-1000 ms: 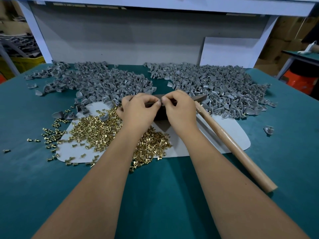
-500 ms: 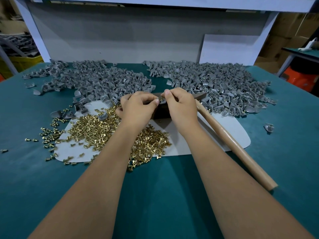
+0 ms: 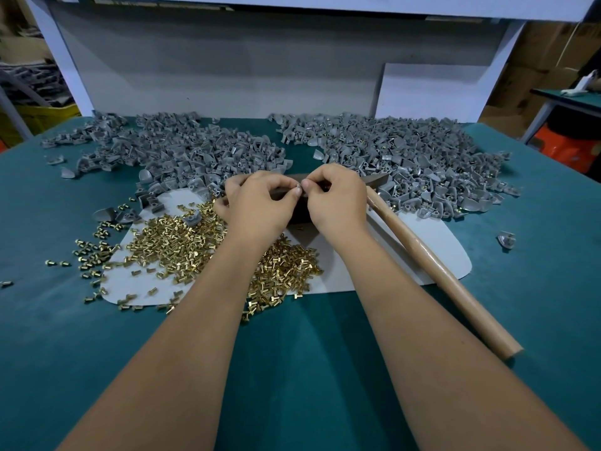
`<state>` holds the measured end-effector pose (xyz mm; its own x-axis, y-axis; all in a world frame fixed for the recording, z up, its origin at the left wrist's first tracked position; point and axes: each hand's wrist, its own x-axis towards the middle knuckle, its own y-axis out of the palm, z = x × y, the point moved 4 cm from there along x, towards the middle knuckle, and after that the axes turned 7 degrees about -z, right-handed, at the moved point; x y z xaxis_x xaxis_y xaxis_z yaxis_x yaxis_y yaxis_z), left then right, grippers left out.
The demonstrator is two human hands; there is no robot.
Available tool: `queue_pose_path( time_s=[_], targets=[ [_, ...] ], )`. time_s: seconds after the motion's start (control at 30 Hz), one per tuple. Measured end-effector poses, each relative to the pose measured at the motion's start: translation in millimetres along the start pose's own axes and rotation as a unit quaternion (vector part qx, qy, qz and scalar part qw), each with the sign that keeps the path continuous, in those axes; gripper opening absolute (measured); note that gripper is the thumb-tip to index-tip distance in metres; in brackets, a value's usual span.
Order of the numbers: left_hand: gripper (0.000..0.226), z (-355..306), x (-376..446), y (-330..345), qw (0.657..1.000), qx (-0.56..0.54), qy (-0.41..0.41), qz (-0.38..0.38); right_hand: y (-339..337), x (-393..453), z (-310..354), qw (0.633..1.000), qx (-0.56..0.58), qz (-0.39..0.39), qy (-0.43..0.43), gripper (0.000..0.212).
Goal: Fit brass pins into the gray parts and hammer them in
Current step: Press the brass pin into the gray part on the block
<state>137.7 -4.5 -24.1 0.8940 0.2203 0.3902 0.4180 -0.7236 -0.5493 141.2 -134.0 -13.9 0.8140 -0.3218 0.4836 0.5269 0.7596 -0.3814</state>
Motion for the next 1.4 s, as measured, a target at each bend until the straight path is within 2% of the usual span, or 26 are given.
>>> queue_pose_path(
  time_s=[0.3, 0.47, 0.67, 0.77, 0.83, 0.93, 1.0, 1.1, 1.2, 1.3, 1.4],
  targets=[
    [0.02, -2, -1, -1, 1.0, -0.012, 0.0, -0.007, -2, -4, 2, 0.999, -0.024, -0.011, -0.045, 0.011],
    [0.013, -2, -1, -1, 1.0, -0.003, -0.004, -0.004, -2, -5, 1, 0.998, -0.025, -0.013, -0.051, 0.011],
    [0.011, -2, -2, -1, 1.0, -0.001, 0.007, 0.002, -5, -6, 1, 0.998, -0.007, 0.023, -0.054, 0.009],
    [0.012, -1, -2, -1, 1.0, 0.0, 0.007, 0.004, -12, -6, 2, 0.998, -0.01, 0.036, -0.045, 0.017],
    [0.015, 0, -2, -1, 1.0, -0.006, -0.002, 0.006, -26, -3, 0, 1.0, -0.026, 0.013, -0.01, 0.025],
    [0.011, 1, 0, 1, 0.999, -0.028, -0.02, 0.015, -58, 4, -6, 0.988, -0.156, -0.013, 0.018, 0.023],
    [0.008, 2, 1, 2, 0.998, -0.043, -0.031, 0.023, -79, 4, -11, 0.958, -0.284, -0.004, 0.027, 0.025],
    [0.007, 3, 2, 2, 0.997, -0.055, -0.037, 0.028, -97, -7, -22, 0.918, -0.387, 0.037, 0.074, 0.038],
    [0.01, 4, 2, 1, 0.997, -0.067, -0.04, 0.028, -96, -18, -29, 0.899, -0.422, 0.078, 0.088, 0.022],
    [0.019, 4, 0, -1, 0.997, -0.061, -0.038, 0.027, -92, -20, -28, 0.896, -0.433, 0.075, 0.057, 0.007],
    [0.017, 4, 0, -3, 0.999, -0.04, -0.03, 0.01, -89, -21, -26, 0.906, -0.416, 0.057, 0.054, 0.015]
  ],
)
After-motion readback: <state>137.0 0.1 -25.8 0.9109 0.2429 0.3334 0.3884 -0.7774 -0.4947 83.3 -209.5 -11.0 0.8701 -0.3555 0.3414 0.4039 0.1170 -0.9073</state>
